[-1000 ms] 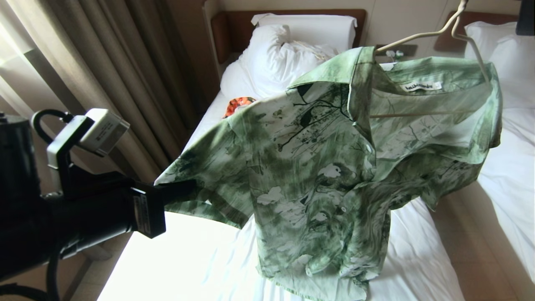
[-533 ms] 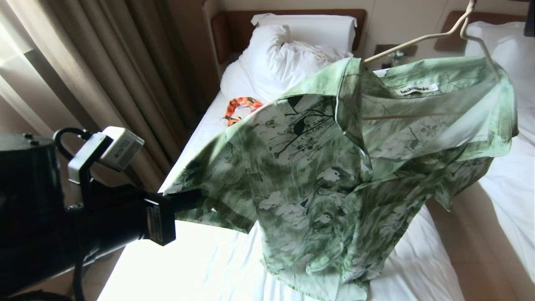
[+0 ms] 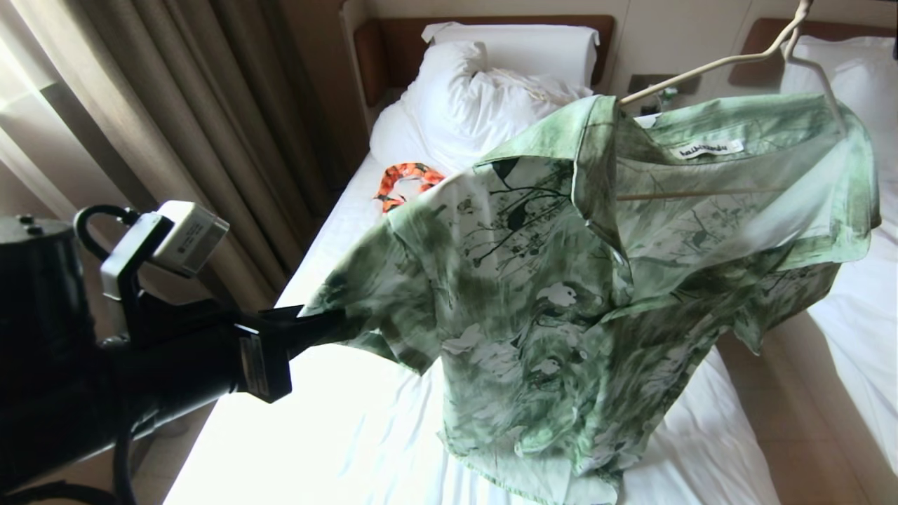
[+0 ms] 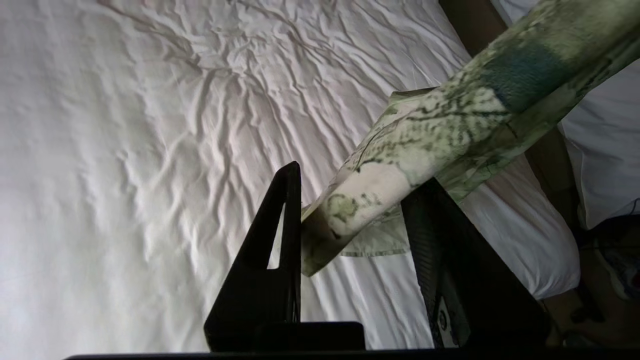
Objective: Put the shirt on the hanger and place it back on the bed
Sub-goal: Take the clothes hanger out of the clothes
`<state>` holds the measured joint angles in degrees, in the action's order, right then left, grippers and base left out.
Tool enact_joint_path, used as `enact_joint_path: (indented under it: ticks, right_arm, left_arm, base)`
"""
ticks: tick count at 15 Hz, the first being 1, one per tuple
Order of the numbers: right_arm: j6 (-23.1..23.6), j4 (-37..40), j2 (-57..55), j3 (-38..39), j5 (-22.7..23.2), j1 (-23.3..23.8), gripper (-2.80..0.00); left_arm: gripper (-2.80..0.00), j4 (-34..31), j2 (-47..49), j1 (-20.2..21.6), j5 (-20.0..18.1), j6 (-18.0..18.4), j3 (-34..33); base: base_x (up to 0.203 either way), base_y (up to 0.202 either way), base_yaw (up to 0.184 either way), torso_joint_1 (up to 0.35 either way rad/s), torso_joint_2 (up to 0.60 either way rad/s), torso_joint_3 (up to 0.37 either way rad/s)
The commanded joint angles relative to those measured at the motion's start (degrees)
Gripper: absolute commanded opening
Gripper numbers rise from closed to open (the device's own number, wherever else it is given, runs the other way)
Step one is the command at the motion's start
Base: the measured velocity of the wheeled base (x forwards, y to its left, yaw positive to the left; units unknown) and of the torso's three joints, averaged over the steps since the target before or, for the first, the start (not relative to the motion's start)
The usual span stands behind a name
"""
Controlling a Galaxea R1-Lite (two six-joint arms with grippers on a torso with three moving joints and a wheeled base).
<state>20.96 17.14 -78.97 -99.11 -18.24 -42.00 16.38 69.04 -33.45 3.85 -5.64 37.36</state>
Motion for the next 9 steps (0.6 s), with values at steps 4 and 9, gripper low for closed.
enact_joint_path:
  ticks: [4, 9]
  right_arm:
    - [0.66, -0.31, -0.31, -0.35, -0.04, 0.51, -2.80]
    - [0.83, -0.84, -1.01, -2.46, 0.02, 1.32, -2.80]
  left_arm:
    - [0.00, -3.83, -12.69, 1.15, 0.07, -0.33, -2.74]
    - [-2.80, -5.90, -28.89, 11.05, 0.67, -4.04, -8.24]
  base:
    - [0.000, 0.000, 0.000, 0.000, 0.00, 0.000]
    - [0.000, 0.000, 0.000, 0.000, 0.00, 0.000]
